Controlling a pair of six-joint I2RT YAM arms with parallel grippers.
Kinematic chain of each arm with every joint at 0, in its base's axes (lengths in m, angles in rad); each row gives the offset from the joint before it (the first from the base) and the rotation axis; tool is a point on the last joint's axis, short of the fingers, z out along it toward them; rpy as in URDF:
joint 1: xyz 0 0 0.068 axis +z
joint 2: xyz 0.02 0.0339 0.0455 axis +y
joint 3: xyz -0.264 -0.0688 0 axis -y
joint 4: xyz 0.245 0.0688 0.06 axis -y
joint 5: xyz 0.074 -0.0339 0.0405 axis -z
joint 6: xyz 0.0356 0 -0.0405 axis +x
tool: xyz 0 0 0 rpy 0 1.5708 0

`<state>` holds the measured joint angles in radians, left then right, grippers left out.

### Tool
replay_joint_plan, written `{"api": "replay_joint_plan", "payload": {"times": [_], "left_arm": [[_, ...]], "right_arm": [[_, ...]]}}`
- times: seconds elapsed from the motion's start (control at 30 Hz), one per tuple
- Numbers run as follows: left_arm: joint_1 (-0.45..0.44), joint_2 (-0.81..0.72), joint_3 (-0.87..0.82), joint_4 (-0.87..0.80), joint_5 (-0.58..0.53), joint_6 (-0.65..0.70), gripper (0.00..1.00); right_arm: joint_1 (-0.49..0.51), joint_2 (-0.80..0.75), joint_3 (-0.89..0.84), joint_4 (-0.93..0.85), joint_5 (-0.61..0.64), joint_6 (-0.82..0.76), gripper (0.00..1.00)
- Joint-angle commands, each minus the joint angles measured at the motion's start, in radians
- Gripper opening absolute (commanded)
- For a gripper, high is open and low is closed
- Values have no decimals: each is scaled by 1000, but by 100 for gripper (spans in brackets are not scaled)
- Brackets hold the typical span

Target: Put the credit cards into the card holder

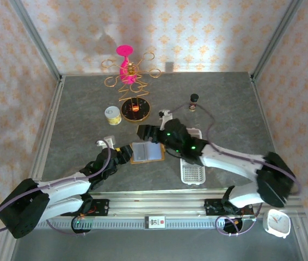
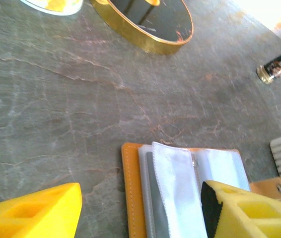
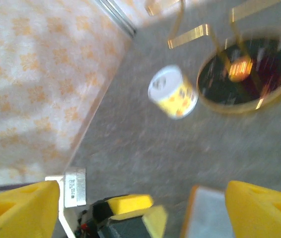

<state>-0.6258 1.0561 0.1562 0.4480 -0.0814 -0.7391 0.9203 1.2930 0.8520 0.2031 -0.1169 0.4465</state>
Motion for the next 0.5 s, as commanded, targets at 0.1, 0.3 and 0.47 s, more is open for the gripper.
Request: {"api": "replay_joint_plan", "payload": {"times": [0.1, 0.3, 0.47], "left_arm": [[26, 95, 88, -50, 204, 60, 69], [32, 196, 170, -123, 259, 90, 66], [34, 241, 201, -197, 179, 93, 63]], "right_arm": [[6, -267, -100, -372, 95, -774, 88], [3, -452, -195, -619, 146, -1191, 90], [-26, -488, -276, -683, 220, -1295, 93]]}}
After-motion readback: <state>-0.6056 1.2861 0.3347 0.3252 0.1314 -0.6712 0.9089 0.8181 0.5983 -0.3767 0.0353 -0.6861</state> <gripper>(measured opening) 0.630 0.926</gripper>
